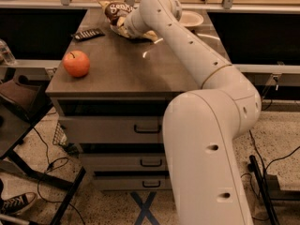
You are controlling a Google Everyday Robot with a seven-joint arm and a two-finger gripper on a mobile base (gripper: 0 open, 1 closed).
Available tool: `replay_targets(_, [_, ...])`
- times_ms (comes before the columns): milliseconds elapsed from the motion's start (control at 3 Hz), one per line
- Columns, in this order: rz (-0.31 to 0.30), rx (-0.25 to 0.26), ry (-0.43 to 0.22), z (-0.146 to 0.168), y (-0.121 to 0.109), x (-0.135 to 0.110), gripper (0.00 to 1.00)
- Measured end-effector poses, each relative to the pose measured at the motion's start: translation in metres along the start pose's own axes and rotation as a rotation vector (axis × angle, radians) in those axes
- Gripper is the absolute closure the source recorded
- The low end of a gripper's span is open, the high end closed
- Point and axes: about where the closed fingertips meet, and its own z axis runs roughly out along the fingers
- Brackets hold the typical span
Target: Pick brown chip bag
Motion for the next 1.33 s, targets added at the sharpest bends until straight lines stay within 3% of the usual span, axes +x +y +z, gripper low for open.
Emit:
replay_targets(333, [-0.060,0.076,-0.067,-0.068,-0.037,-0.035,1.00])
replay_targets(667, [-0.134,0.173,-0.159,-0.157,-0.078,-0.079,1.00])
replay_targets(1000, [-0.169,0.225,-0.219,-0.208,-0.100,-0.100,1.00])
replay_targets(1333, [-0.174,0.248,-0.321,-0.262,-0.119,-0.106,1.00])
